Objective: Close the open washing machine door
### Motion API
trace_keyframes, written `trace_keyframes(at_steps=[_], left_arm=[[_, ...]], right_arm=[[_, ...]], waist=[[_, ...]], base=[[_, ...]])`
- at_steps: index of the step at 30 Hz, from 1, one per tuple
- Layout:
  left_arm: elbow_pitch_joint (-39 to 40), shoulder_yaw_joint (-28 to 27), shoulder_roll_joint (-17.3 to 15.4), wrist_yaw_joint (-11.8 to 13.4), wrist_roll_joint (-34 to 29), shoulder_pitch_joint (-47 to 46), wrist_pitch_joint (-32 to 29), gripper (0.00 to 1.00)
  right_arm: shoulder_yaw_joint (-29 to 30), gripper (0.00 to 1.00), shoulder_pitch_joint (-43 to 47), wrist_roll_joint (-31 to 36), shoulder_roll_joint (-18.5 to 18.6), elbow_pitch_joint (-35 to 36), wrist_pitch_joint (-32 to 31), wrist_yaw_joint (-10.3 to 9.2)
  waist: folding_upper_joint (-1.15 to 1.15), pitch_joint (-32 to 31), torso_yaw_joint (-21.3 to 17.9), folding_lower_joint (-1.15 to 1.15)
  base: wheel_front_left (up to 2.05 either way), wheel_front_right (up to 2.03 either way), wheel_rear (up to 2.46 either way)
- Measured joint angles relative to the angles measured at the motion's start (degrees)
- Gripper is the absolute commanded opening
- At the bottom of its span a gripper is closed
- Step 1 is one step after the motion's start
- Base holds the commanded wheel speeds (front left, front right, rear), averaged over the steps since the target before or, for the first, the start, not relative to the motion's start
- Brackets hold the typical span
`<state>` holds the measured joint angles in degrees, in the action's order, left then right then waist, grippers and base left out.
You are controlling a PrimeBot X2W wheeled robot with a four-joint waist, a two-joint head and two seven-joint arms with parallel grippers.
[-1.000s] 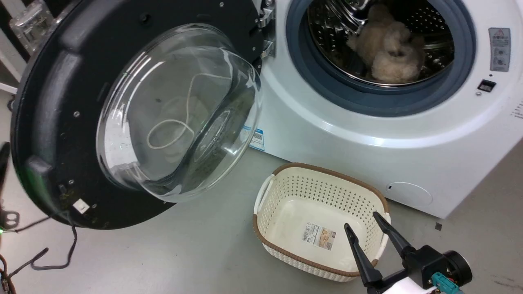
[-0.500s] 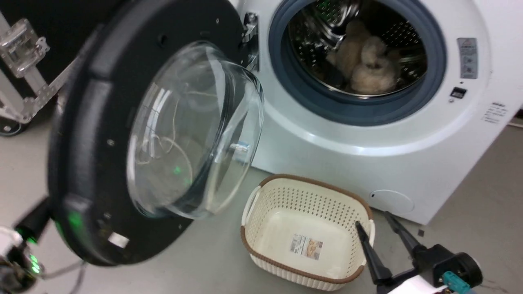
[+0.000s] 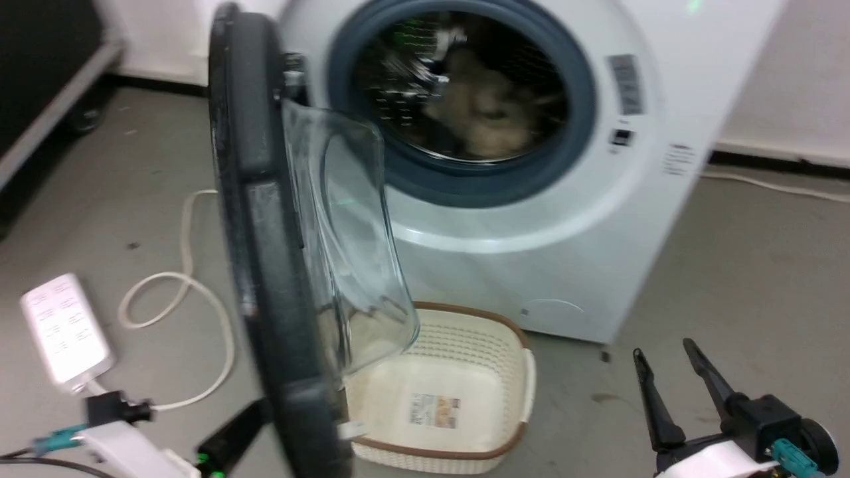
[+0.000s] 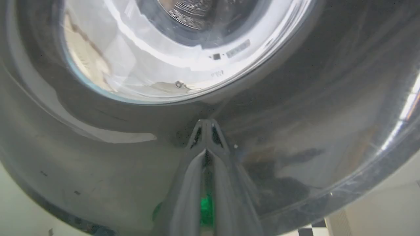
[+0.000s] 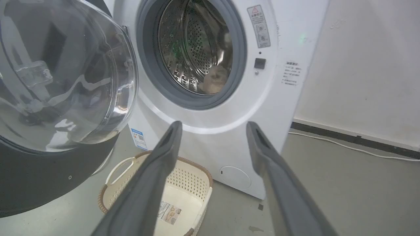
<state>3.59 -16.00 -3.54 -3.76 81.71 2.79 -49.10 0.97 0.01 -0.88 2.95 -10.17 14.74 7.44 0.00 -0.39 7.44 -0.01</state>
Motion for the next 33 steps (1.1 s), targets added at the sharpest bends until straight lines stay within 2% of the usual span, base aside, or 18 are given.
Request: trace_keyframes(at_steps=[5, 9, 20, 28, 33], left_arm=[[-1.7, 8.8, 0.3, -1.0, 4.0, 0.4, 6.4, 0.00], [-4.3, 14.6, 0.6, -1.8, 4.9, -1.5, 11.8, 0.00], [-15.9, 18.9, 0.7, -2.9, 4.5, -17.9, 30.1, 0.00], [-27.2, 19.5, 0.8, -3.2, 2.9, -33.2, 40.4, 0.00], [-28.9, 19.8, 0.8, -3.4, 3.4, -35.0, 41.8, 0.00]], right_arm=[[0.7, 1.00, -0.1, 0.3, 0.0, 0.3, 0.0, 0.00], [0.9, 1.00, -0.8, 0.3, -0.1, 0.7, 0.0, 0.00], [-1.1, 1.00, -2.0, -2.9, 0.0, 1.8, 0.0, 0.00], [-3.9, 1.00, -2.5, -3.8, 0.0, 1.9, 0.0, 0.00], [-4.1, 1.00, -2.6, -3.8, 0.0, 1.9, 0.0, -0.01]], waist=[[0.00, 1.1, -6.1, 0.00], [0.00, 2.8, -11.4, 0.01], [0.01, 9.4, -25.1, 0.02], [0.00, 14.1, -30.4, 0.02], [0.00, 13.7, -29.9, 0.01]], base=[[0.00, 0.00, 0.00], [0.00, 0.00, 0.00], [0.00, 0.00, 0.00], [0.00, 0.00, 0.00], [0.00, 0.00, 0.00]])
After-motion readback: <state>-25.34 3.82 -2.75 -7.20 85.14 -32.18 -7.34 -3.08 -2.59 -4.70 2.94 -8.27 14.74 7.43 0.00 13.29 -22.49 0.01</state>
